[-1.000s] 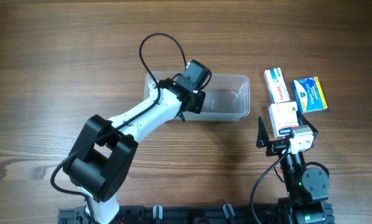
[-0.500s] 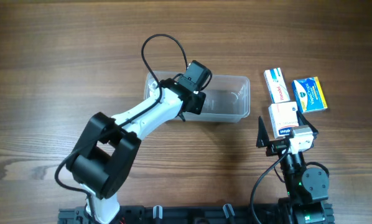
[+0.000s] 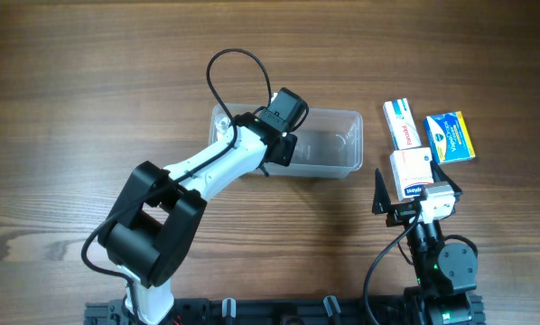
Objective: Pack container
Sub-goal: 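Lower the Zam-Buk box into the container beside the bottle and release, then raise the left gripper and withdraw it to the upper left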
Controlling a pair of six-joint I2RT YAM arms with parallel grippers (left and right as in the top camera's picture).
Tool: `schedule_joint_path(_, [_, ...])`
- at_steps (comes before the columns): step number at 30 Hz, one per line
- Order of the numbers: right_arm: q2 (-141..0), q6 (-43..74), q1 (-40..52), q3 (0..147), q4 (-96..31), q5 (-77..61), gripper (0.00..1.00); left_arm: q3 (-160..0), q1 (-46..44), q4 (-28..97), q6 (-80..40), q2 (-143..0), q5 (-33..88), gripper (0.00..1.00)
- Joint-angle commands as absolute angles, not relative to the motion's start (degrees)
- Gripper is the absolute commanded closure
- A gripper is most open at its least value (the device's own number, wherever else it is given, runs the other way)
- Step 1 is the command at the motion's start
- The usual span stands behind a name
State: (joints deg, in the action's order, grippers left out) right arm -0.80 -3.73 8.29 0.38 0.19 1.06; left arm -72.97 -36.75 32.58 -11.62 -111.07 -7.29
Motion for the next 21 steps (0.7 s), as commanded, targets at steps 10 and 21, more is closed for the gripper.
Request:
schedule_joint_path(10, [-0.8, -2.9, 8.0, 0.3, 0.4, -0.1, 0.00, -78.6, -36.5, 38.3, -10.7, -112.1, -10.1, 0.96])
schedule_joint_path(21, [-0.8, -2.9, 8.0, 0.3, 0.4, -0.1, 0.00, -96.2, -33.5, 52.0, -15.1, -109.6, -7.1, 0.78])
